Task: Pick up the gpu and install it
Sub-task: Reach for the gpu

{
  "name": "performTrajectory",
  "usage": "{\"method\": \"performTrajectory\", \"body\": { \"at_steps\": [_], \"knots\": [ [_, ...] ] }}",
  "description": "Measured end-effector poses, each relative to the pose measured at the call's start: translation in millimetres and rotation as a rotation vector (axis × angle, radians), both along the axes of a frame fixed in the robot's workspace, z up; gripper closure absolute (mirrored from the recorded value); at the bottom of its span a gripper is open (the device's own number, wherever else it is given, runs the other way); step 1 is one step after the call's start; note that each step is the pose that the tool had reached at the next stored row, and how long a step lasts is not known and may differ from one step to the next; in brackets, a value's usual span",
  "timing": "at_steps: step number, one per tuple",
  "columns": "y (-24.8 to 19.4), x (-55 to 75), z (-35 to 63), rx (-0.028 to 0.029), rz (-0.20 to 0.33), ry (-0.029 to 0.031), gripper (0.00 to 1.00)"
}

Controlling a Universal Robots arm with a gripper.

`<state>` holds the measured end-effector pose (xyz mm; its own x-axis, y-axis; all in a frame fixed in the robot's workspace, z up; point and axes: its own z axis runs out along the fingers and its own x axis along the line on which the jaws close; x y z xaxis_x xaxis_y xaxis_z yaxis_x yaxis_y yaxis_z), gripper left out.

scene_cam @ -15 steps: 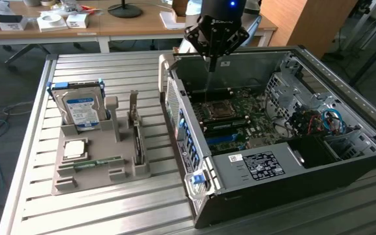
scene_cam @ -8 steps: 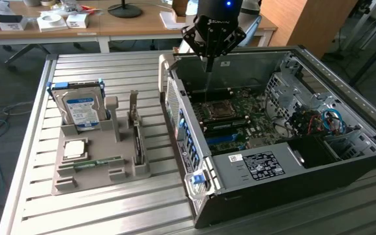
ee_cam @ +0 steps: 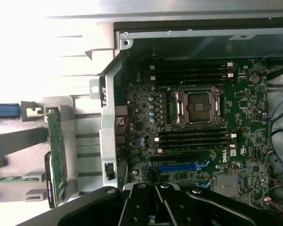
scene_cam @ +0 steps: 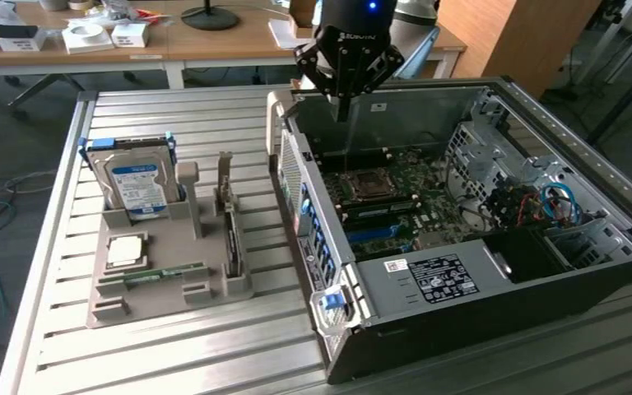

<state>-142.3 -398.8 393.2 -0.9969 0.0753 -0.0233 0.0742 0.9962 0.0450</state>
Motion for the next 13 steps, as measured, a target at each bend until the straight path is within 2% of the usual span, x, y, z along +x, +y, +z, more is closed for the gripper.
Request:
{"method": "performTrajectory", "body": {
  "at_steps": [13],
  "knots": [
    [0.0, -20.9, -0.3, 0.0001, 0.000, -0.0001, 0.89]
  ]
}}
